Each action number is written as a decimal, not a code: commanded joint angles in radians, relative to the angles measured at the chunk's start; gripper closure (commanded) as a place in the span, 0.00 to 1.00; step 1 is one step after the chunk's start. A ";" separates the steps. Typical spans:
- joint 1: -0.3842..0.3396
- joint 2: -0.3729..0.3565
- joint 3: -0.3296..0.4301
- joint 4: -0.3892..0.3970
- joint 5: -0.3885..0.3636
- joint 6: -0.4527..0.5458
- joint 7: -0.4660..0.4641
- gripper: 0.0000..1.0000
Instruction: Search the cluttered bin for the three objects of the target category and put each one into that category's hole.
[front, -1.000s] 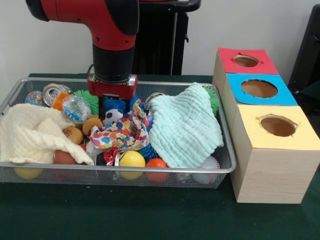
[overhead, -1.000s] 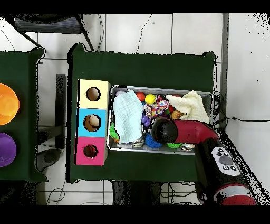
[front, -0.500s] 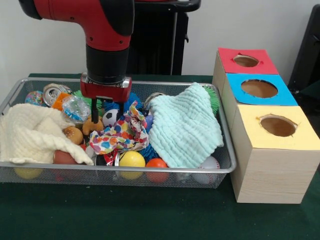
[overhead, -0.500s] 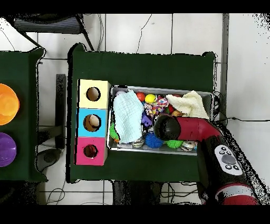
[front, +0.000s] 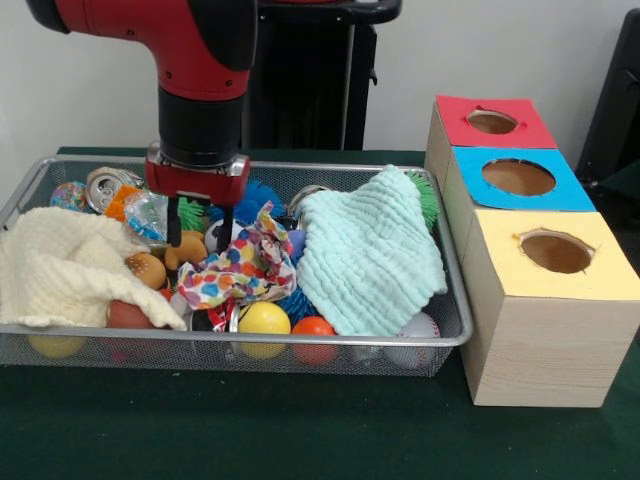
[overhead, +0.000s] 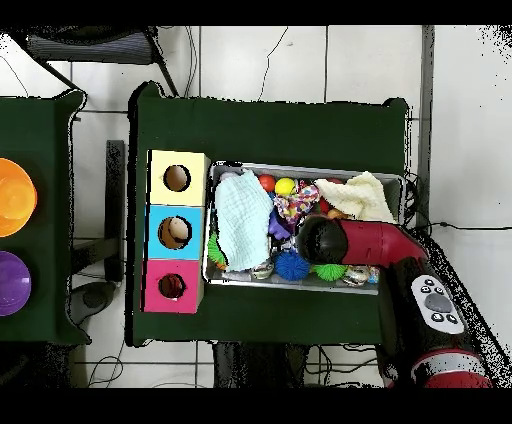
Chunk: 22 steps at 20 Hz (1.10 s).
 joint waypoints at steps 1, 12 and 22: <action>0.012 0.037 -0.032 -0.079 -0.069 0.133 -0.055 0.00; -0.026 0.050 -0.022 -0.025 -0.047 0.189 -0.085 0.00; -0.086 0.050 0.043 0.044 -0.017 0.142 -0.082 0.00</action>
